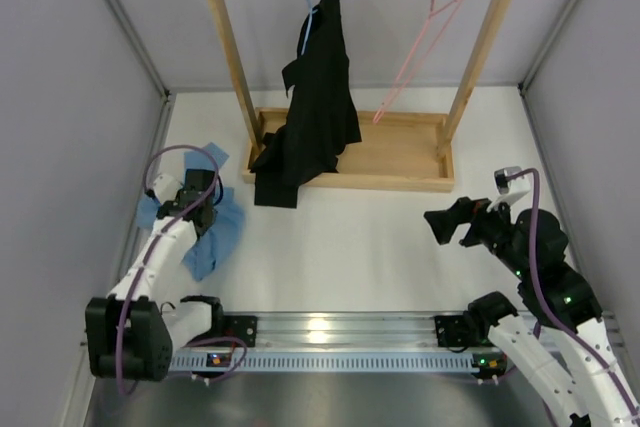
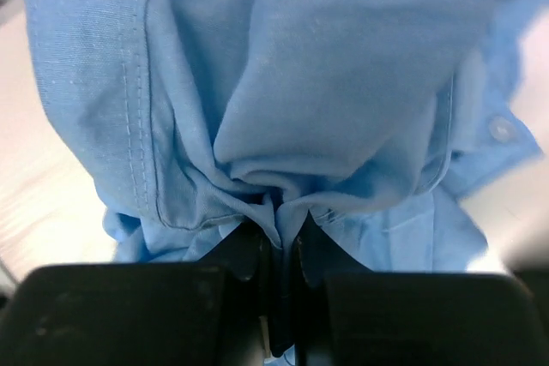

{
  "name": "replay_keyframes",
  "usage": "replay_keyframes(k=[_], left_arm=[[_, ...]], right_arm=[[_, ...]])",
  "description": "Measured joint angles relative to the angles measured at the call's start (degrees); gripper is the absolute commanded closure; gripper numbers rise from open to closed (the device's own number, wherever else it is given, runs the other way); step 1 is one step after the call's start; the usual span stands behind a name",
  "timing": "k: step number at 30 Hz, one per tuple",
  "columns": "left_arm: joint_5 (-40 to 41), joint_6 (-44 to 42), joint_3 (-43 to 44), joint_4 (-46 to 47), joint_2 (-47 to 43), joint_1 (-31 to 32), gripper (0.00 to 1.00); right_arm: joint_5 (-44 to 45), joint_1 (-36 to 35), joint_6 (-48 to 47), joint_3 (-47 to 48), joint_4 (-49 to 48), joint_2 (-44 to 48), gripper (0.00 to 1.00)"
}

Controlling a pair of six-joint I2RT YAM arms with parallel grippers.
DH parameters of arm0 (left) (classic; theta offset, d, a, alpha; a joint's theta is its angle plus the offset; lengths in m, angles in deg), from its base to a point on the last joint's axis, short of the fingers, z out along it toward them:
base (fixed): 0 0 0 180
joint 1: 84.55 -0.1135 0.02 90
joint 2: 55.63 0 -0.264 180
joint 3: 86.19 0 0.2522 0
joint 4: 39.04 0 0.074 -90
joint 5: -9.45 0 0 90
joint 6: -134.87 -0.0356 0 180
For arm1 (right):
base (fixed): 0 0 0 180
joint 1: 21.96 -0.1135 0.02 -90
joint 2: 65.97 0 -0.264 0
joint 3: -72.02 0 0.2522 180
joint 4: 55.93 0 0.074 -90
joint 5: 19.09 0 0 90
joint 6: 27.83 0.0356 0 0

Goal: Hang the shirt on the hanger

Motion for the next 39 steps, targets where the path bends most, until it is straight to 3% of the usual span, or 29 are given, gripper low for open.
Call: replay_keyframes(k=[5, 8, 13, 16, 19, 24, 31, 36, 39], left_arm=[[-15.63, -6.82, 1.99, 1.62, -16.55, 0.96, 1.0], [-24.5, -10.08, 4.63, 3.23, -23.74, 4.83, 1.0], [-37.29, -14.19, 6.27, 4.17, -28.57, 18.27, 1.0], [-39.93, -15.63, 6.8, 2.4, -28.02, 29.38, 1.0], [-40.15, -16.22, 6.69, 0.2, -28.63, 39.12, 1.0], [-39.28, -16.2, 3.96, 0.61, -28.59, 49.2, 1.0], [-25.53, -16.22, 0.66, 11.58, -11.39, 73.24, 1.0], [-16.81, -17.94, 0.59, 21.49, -3.82, 76.26, 1.0], [-14.23, -18.51, -0.15, 26.64, -3.02, 76.22, 1.0]], right_arm=[[-0.35, 0.0, 0.13, 0.0, -1.03, -0.07, 0.0], [0.2, 0.0, -0.26, 0.04, -1.6, -0.63, 0.01], [2.99, 0.0, -1.92, 0.81, -1.49, -3.21, 0.01], [4.83, 0.0, -2.91, 2.64, -1.51, -5.05, 0.0], [5.7, 0.0, -3.69, 4.24, -1.64, -6.05, 0.01], [2.99, 0.0, -3.93, 4.98, -2.08, -7.41, 0.01], [-9.14, 0.0, -2.38, 1.81, -6.21, -12.37, 0.01], [-17.29, 0.0, 2.29, -7.54, -12.09, -13.64, 0.01], [-20.13, 0.0, 5.46, -12.79, -15.52, -15.39, 0.06]])
